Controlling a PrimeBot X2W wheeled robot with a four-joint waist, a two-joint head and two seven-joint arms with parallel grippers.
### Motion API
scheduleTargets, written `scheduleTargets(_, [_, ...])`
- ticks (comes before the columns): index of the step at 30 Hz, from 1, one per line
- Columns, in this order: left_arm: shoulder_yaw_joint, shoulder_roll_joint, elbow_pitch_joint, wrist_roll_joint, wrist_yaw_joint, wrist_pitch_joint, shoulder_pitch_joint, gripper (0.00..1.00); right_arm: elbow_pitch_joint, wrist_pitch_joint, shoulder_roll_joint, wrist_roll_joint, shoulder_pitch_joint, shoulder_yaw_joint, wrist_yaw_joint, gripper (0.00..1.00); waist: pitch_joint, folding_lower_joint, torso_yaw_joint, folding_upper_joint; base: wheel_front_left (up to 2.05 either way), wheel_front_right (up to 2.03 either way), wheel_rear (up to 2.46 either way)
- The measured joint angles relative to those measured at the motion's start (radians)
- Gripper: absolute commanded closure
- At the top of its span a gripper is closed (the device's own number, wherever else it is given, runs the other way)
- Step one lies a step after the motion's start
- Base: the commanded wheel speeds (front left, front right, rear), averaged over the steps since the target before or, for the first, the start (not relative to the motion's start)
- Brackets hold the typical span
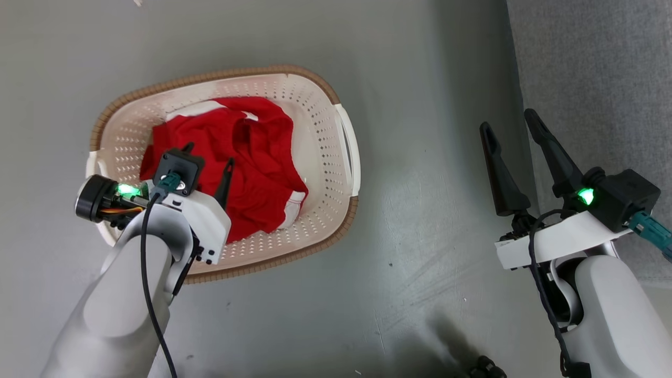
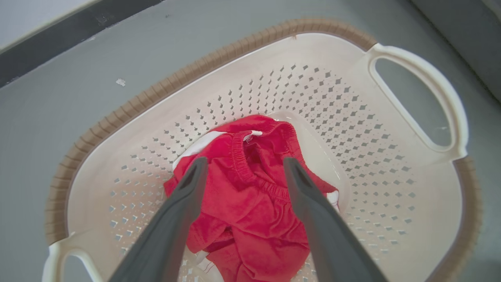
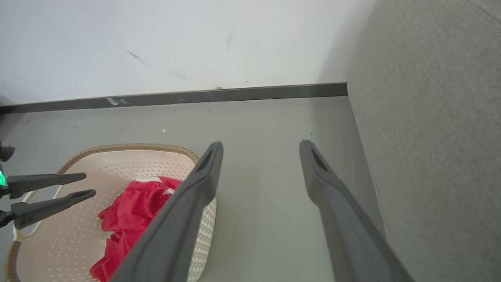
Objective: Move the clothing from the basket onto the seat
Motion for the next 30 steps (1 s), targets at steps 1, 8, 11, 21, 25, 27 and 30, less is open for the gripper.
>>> scheduleTargets(1, [0.001,-0.001,0.007,0.0,0.004,0.002,-0.007,0.0,-0.001,0.0,0.0,0.0,-0.002,0.002,0.0,0.0,0.009,0.0,-0.003,0.0,0.0,0.0,0.0])
scheduleTargets(8, [0.021,0.001,0.05,0.003,0.017,0.012,-0.049,0.0,-0.009,0.0,0.0,0.001,-0.018,0.013,0.0,0.0,0.059,0.0,-0.025,0.0,0.0,0.0,0.0])
scheduleTargets(11, [0.033,0.006,0.068,0.002,0.025,0.012,-0.068,0.0,-0.015,0.0,0.0,0.002,-0.018,0.014,0.0,0.0,0.082,0.0,-0.036,0.0,0.0,0.0,0.0])
scheduleTargets(21, [0.07,0.009,0.107,-0.022,0.027,0.01,-0.139,0.0,-0.028,-0.002,0.0,0.021,-0.049,0.024,0.0,0.0,0.149,0.0,-0.068,0.0,0.0,0.0,0.0])
scheduleTargets(25, [0.079,0.006,0.121,-0.032,0.027,0.006,-0.162,0.0,-0.029,-0.002,0.0,0.027,-0.055,0.031,0.0,0.0,0.17,0.0,-0.077,0.0,0.0,0.0,0.0])
scheduleTargets(27, [0.084,0.003,0.127,-0.036,0.027,0.002,-0.172,0.0,-0.029,-0.002,0.0,0.029,-0.056,0.032,0.0,0.0,0.18,0.0,-0.081,0.0,0.0,0.0,0.0])
scheduleTargets(30, [0.086,0.003,0.139,-0.041,0.027,-0.002,-0.187,0.0,-0.03,-0.002,0.0,0.032,-0.059,0.035,0.0,0.0,0.193,0.0,-0.086,0.0,0.0,0.0,0.0])
